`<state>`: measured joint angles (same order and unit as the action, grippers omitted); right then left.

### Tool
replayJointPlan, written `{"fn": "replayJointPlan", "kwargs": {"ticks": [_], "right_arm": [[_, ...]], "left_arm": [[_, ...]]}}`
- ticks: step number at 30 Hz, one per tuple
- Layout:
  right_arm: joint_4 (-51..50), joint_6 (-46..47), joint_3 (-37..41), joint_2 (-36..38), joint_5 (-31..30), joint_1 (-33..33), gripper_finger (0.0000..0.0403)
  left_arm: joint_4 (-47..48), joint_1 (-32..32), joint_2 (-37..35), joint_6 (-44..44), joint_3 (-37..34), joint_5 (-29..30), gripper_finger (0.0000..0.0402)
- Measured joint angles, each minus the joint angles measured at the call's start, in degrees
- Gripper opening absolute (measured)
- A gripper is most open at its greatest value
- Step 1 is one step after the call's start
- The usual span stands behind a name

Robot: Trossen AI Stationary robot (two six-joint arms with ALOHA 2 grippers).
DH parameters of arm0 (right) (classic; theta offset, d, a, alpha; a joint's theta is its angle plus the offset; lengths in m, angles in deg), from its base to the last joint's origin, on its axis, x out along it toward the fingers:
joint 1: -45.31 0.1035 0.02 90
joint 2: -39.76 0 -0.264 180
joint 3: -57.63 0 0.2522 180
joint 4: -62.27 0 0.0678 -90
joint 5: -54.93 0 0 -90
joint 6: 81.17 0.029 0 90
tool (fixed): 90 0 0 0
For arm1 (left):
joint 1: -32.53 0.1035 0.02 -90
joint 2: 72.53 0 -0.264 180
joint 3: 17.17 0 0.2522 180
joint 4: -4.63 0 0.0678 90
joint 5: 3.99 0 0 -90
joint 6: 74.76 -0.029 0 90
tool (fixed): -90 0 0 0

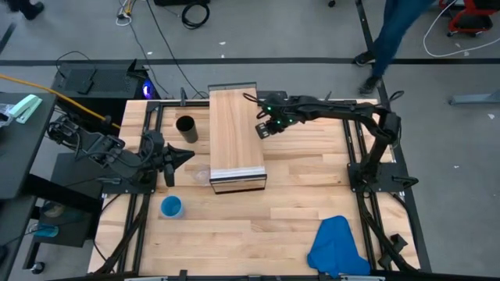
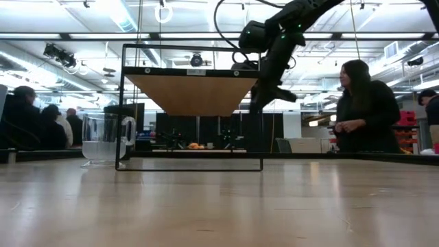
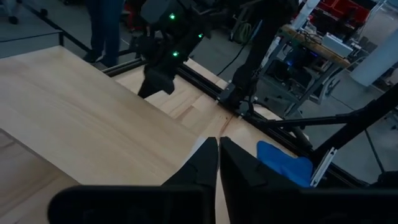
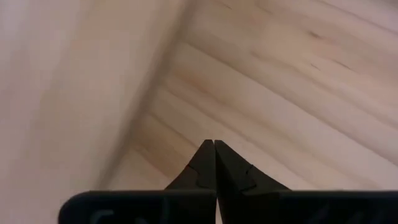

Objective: Stack small to large cups/mugs on shelf
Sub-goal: Adjust the shelf

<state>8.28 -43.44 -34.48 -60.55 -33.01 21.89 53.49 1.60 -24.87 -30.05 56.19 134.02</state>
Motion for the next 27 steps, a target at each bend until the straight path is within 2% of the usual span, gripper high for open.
{"fn": "replayJointPlan", "kwargs": {"ticks": [3, 10, 13, 23, 27], "right_arm": [[-4.45, 0.12, 0.00, 1.66, -0.79, 1.23, 0.0000], [-13.55, 0.01, 0.00, 3.54, -2.39, 9.43, 0.0000], [-16.71, 1.13, 0.02, 3.54, -5.92, 12.59, 0.0000], [-11.59, 7.46, 0.02, 3.55, -6.09, 22.57, 0.0000], [-10.16, 8.93, 0.04, 3.54, -6.61, 24.04, 0.0000]], "left_arm": [[0.82, 0.02, 0.00, 0.08, 0.00, 0.00, 0.0019], [0.86, 0.02, 0.00, 0.10, 0.00, 0.00, 0.0026], [0.87, 0.00, 0.00, 0.10, 0.00, -0.01, 0.0029], [1.12, 0.00, 0.00, 0.13, 0.00, -0.02, 0.0016], [1.15, 0.00, 0.00, 0.88, 0.00, -0.02, 0.0019]]}}
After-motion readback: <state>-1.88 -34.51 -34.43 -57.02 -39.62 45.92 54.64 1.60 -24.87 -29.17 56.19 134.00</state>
